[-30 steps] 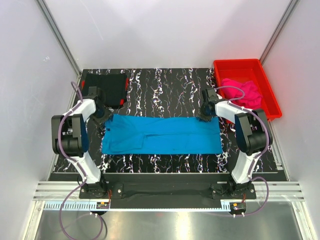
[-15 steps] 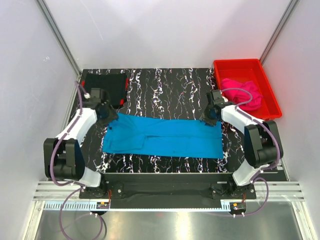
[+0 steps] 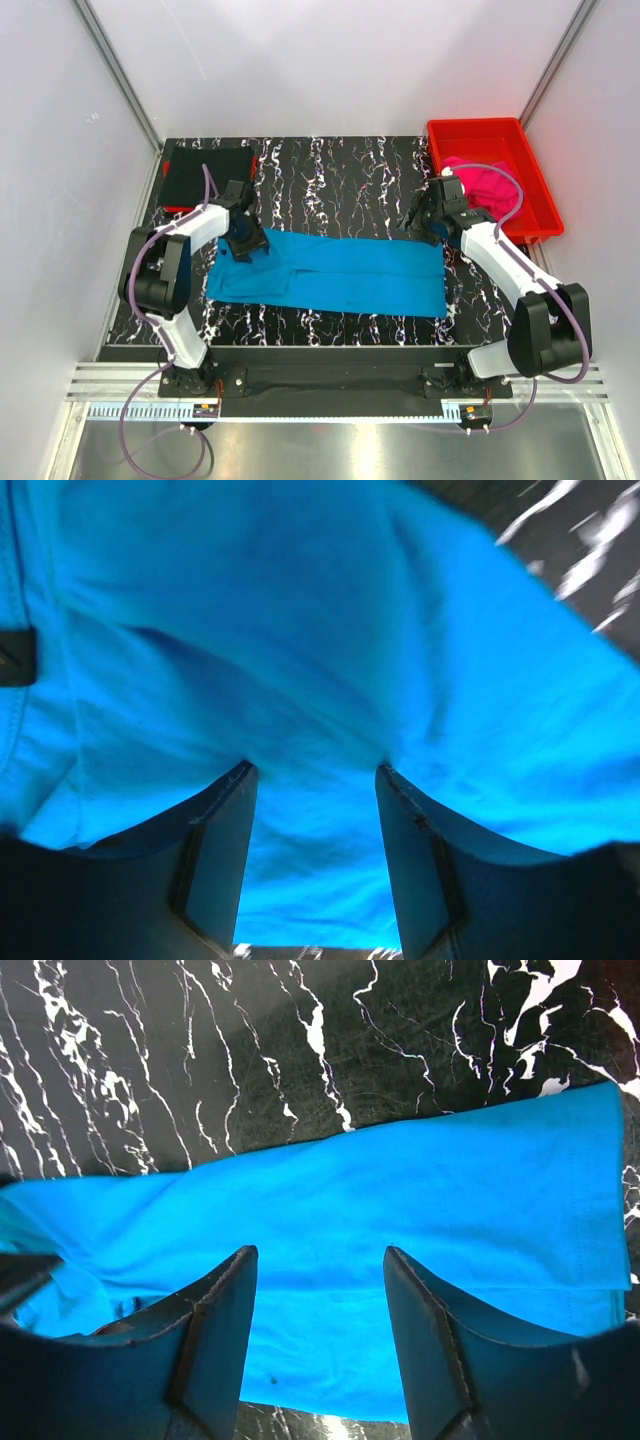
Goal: Fold and stack the t-shirts
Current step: Fold the tshirt
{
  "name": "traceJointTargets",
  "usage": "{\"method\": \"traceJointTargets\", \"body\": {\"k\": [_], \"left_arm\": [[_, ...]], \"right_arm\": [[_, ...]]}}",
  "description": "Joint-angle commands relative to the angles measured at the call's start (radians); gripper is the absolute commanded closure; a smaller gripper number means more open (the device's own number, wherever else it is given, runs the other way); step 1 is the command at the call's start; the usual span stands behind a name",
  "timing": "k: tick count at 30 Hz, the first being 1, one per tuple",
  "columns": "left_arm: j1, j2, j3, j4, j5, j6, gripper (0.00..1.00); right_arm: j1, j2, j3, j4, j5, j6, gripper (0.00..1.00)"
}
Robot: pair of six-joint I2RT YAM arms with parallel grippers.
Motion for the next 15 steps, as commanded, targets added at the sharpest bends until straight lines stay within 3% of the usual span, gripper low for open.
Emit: {"method": "traceJointTargets", "body": {"k": [1, 4, 11, 15], "left_arm": [[-0.032, 0.055, 0.086, -0.007, -0.042, -0.032, 0.44], [-0.05, 0.062, 0.091, -0.01, -0.072, -0.046, 0.44], [-0.076, 0.064, 0.08, 0.025, -0.062, -0.041, 0.43], [-0.102, 0.065, 0.103, 0.077, -0.028, -0.009, 0.43]], "right_arm": [[-0.003, 0.0, 0.019, 0.005, 0.004, -0.054, 0.39], [-0.003, 0.056, -0.007, 0.051, 0.036, -0.065, 0.4], [-0.003, 0.202, -0.063, 0.074, 0.122, 0.033, 0.53], [-0.005, 0.194, -0.096, 0.042, 0.185, 0.053, 0.55]]}}
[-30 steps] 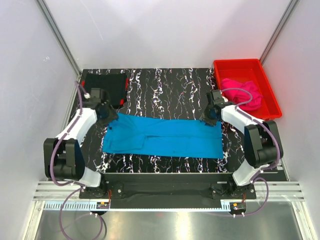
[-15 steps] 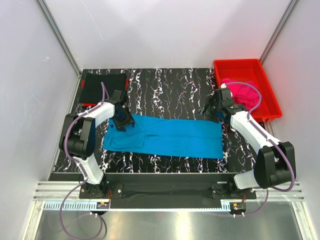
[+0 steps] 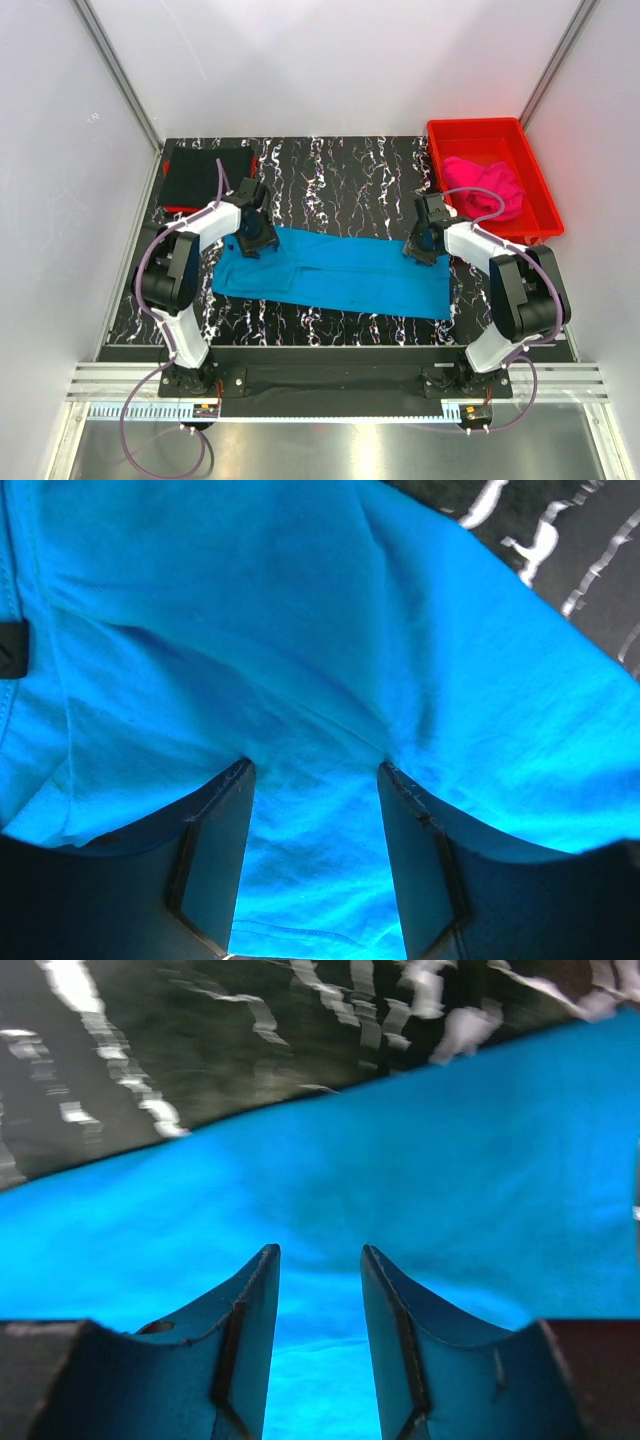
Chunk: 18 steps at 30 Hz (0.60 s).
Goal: Fold and stack the t-shirts
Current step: Fold the tshirt
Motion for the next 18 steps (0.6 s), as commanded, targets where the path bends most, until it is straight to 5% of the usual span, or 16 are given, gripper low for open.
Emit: {"method": "traceJointTargets", "body": {"k": [1, 9, 18], "left_arm": [[-0.038, 0.016, 0.058, 0.076, 0.044, 0.025, 0.43], [-0.088, 0.1, 0.125, 0.166, 0.165, -0.008, 0.42], [-0.091, 0.243, 0.303, 0.26, 0.278, 0.001, 0.42]], "right_arm": [[-0.006, -0.033, -0.019, -0.015, 0.133, 0.048, 0.55], [-0.023, -0.139, -0.099, -0.101, 0.271, 0.082, 0.55], [-0.026, -0.263, -0.182, -0.001, 0.128, 0.095, 0.55]]}}
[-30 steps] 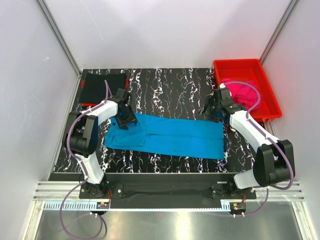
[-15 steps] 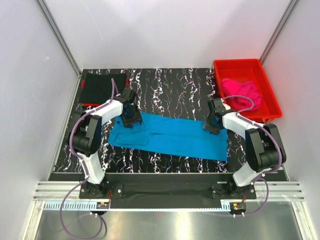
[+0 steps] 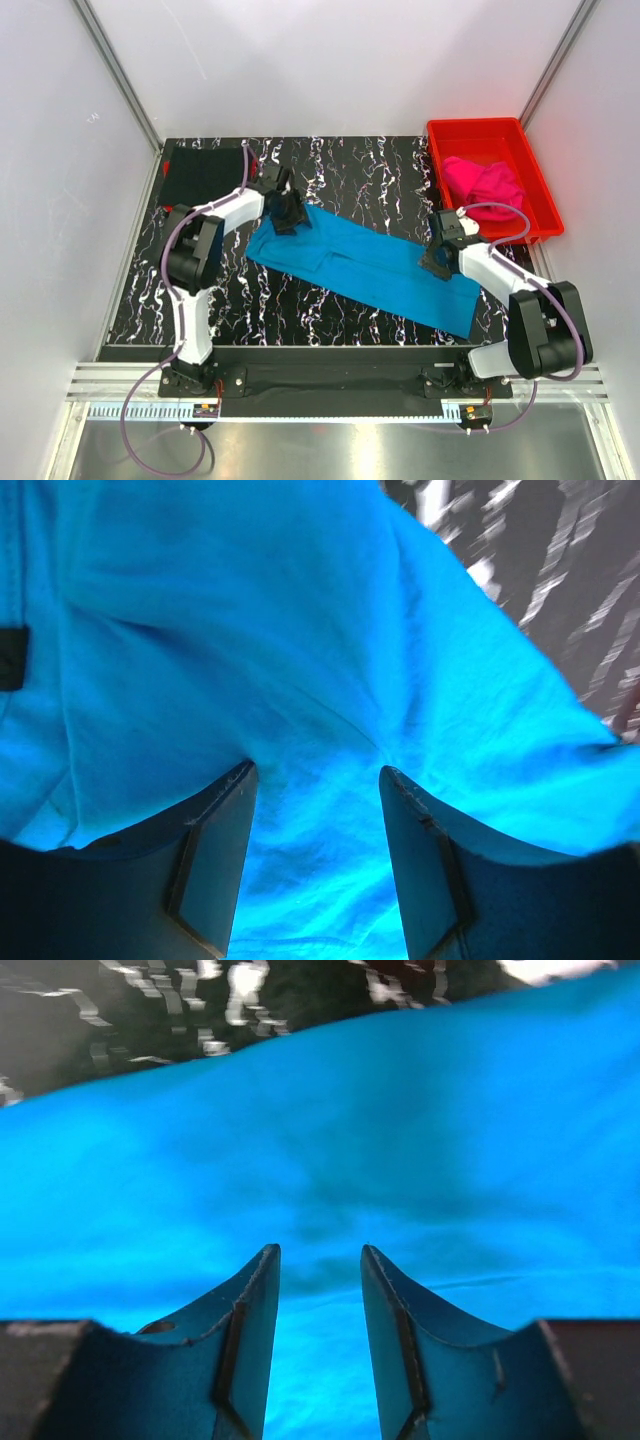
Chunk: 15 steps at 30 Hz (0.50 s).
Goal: Fold and stack the t-shirts
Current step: Fold the tshirt
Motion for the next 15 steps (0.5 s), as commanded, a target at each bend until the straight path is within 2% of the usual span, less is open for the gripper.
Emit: {"method": "traceJointTargets", "body": {"k": [1, 6, 9, 10, 13, 15], "left_arm": [[-0.004, 0.058, 0.107, 0.113, 0.096, -0.009, 0.42], [0.016, 0.193, 0.317, 0.122, 0.142, -0.019, 0.41], [0.051, 0.288, 0.419, 0.24, 0.238, -0.108, 0.41], [0.06, 0.315, 0.503, 0.26, 0.264, -0.13, 0.41], [0.089, 0.388, 0.658, 0.213, 0.35, -0.171, 0.4], [0.1, 0.342, 0.675, 0.167, 0.335, -0.124, 0.4]], "right_arm": [[-0.002, -0.068, -0.015, 0.103, -0.074, 0.005, 0.54], [-0.004, -0.115, -0.018, 0.176, -0.207, -0.017, 0.5], [-0.002, -0.159, -0.001, 0.193, -0.252, -0.044, 0.49], [-0.004, -0.171, 0.01, 0.184, -0.278, -0.058, 0.48], [-0.004, -0.168, 0.092, 0.12, -0.287, -0.103, 0.48], [-0.002, -0.167, 0.111, 0.096, -0.295, -0.122, 0.48]]}}
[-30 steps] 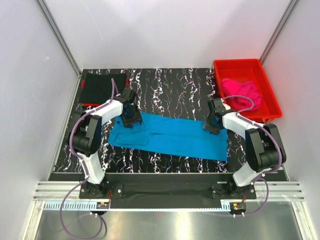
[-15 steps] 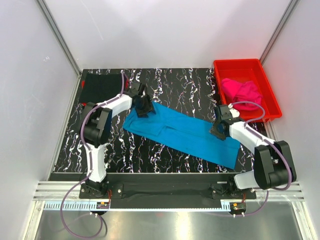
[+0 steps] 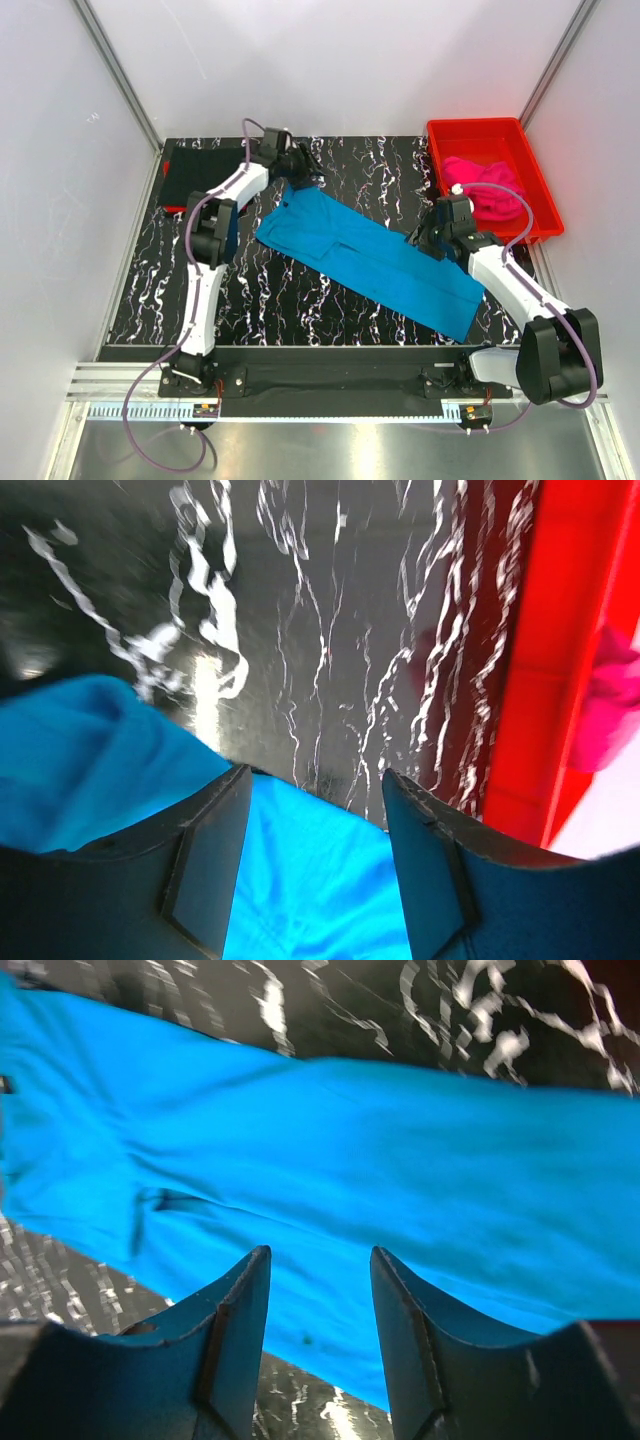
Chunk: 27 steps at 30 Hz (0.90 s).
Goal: Fold and stack the t-shirts
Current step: Fold the tshirt
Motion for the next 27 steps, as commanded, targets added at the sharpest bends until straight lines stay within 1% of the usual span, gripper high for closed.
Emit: {"method": "traceJointTargets", "body": {"k": [1, 2, 3, 4, 5, 6, 7, 8, 9, 10, 11, 12, 14, 15, 18, 23, 27], "left_arm": [[0.03, -0.087, 0.071, -0.022, 0.062, 0.011, 0.39], [0.03, -0.168, 0.009, -0.036, 0.021, 0.057, 0.39], [0.028, -0.209, -0.021, -0.062, -0.008, 0.079, 0.39], [0.028, -0.29, -0.062, -0.121, -0.037, 0.099, 0.39], [0.025, -0.328, -0.129, -0.158, -0.106, 0.138, 0.41], [0.024, -0.361, -0.165, -0.197, -0.148, 0.154, 0.42], [0.019, -0.415, -0.186, -0.285, -0.194, 0.184, 0.45], [0.005, -0.437, -0.209, -0.327, -0.279, 0.194, 0.51], [-0.002, -0.458, -0.27, -0.355, -0.317, 0.201, 0.59], [-0.012, -0.49, -0.297, -0.396, -0.353, 0.208, 0.68], [-0.027, -0.506, -0.336, -0.402, -0.404, 0.206, 0.82], [-0.033, -0.521, -0.408, -0.396, -0.418, 0.205, 0.88], [-0.044, -0.546, -0.482, -0.364, -0.421, 0.179, 0.93], [-0.044, -0.547, -0.537, -0.352, -0.424, 0.172, 0.98], [-0.053, -0.529, -0.576, -0.321, -0.464, 0.154, 1.0], [-0.058, -0.437, -0.555, -0.35, -0.49, 0.122, 1.0], [-0.061, -0.385, -0.516, -0.385, -0.564, 0.109, 1.0]], "right_arm": [[-0.004, -0.025, 0.077, -0.038, -0.047, -0.063, 0.48], [-0.004, -0.025, 0.079, -0.041, -0.045, -0.066, 0.48], [-0.004, -0.024, 0.077, -0.042, -0.045, -0.067, 0.49], [-0.004, -0.027, 0.071, -0.042, -0.047, -0.069, 0.49], [-0.004, -0.027, 0.068, -0.042, -0.051, -0.072, 0.51], [-0.002, -0.028, 0.067, -0.044, -0.053, -0.075, 0.52], [-0.004, -0.03, 0.064, -0.042, -0.053, -0.08, 0.54], [-0.004, -0.031, 0.063, -0.042, -0.048, -0.089, 0.56], [-0.004, -0.034, 0.062, -0.041, -0.047, -0.09, 0.57], [-0.002, -0.042, 0.059, -0.041, -0.044, -0.093, 0.57], [-0.005, -0.044, 0.057, -0.041, -0.042, -0.095, 0.57], [-0.004, -0.047, 0.056, -0.038, -0.043, -0.096, 0.57], [-0.004, -0.05, 0.051, -0.03, -0.05, -0.095, 0.57], [-0.004, -0.05, 0.05, -0.029, -0.057, -0.093, 0.57], [-0.004, -0.047, 0.041, -0.015, -0.074, -0.084, 0.57], [-0.004, -0.041, 0.037, -0.003, -0.077, -0.081, 0.57], [-0.004, -0.031, 0.039, 0.01, -0.085, -0.073, 0.57]]}}
